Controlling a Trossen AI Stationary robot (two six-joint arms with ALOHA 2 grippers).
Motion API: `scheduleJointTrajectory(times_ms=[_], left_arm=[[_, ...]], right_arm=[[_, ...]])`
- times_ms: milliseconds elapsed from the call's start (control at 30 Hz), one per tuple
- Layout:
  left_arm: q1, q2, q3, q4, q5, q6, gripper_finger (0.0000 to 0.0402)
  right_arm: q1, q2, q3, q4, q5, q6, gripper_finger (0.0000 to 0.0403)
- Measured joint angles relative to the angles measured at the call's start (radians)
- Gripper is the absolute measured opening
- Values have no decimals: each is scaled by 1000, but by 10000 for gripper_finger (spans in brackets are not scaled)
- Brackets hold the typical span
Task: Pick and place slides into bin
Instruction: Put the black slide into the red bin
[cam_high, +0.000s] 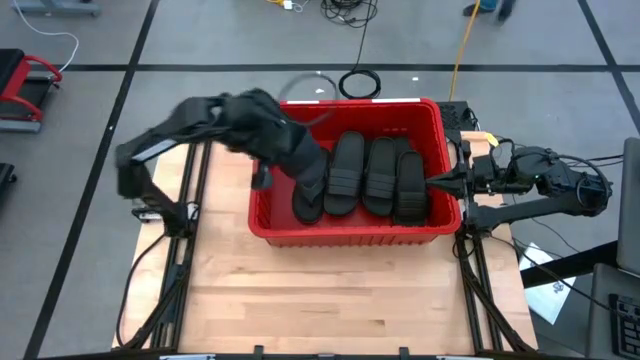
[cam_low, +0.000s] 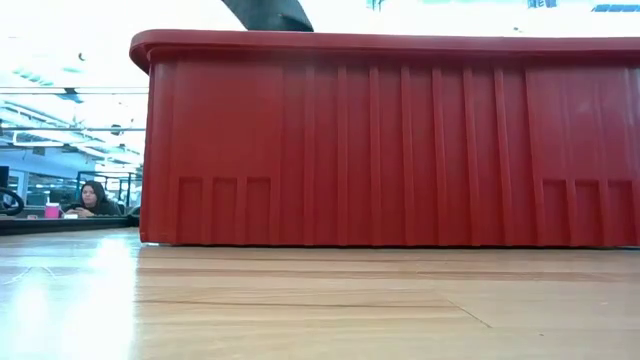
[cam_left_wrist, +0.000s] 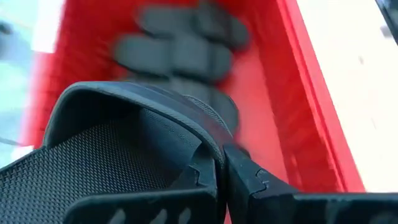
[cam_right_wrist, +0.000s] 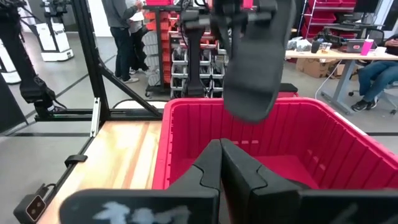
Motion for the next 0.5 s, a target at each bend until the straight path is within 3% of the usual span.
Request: scheduleJointTrajectory(times_ms=[233,367,500], left_arm=[[75,179,82,-261,151,307,0],[100,228,82,-292,207,473,0],[159,268,83,-290,340,584,1]], right_arm=[[0,0,0,1,0,0,0],[0,0,0,9,0,4,0],[0,0,0,8,0,28,0]])
